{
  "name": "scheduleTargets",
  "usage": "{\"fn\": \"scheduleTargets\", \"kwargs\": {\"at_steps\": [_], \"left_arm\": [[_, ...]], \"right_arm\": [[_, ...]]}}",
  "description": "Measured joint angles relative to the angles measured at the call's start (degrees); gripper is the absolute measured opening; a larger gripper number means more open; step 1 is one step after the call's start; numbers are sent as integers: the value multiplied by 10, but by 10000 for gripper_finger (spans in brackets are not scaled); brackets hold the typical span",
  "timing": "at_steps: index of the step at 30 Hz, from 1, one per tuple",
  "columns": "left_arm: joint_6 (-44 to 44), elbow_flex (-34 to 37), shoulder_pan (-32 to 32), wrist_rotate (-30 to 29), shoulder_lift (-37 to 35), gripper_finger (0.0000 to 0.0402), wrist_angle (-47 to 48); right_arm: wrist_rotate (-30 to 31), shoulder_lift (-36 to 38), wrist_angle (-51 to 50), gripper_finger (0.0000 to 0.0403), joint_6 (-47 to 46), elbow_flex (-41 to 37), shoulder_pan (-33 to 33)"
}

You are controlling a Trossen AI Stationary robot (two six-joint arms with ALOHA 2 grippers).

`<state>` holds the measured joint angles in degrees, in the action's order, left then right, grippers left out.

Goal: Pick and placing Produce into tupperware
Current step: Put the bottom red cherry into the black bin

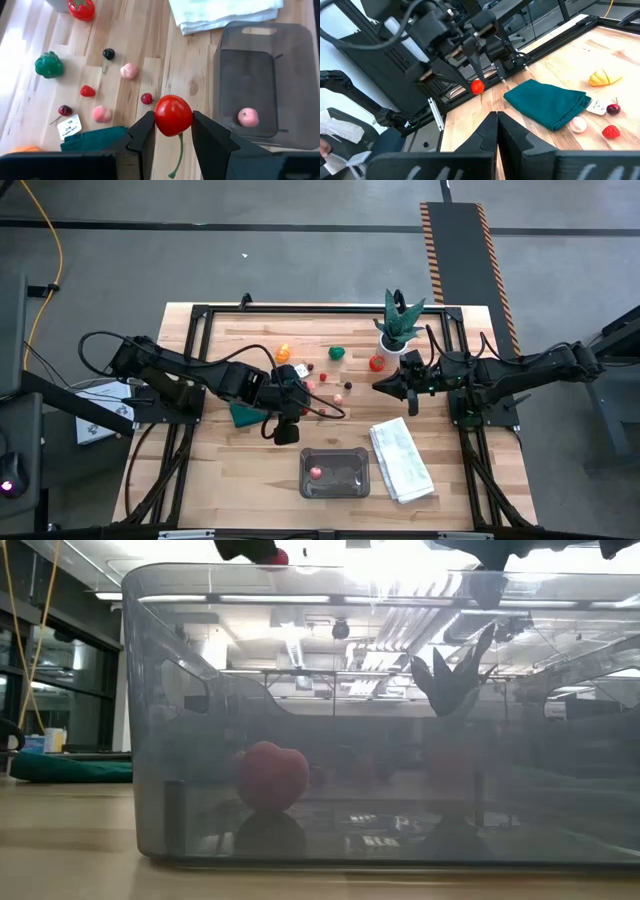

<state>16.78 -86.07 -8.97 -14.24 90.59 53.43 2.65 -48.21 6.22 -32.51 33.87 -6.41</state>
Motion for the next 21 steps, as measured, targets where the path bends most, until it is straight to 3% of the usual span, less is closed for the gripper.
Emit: {"fn": "scheduleTargets", "kwargs": {"at_steps": [21], "left_arm": [[0,-125,0,94,0,108,0]], "right_arm": [[-16,0,13,0,0,0,0]]}}
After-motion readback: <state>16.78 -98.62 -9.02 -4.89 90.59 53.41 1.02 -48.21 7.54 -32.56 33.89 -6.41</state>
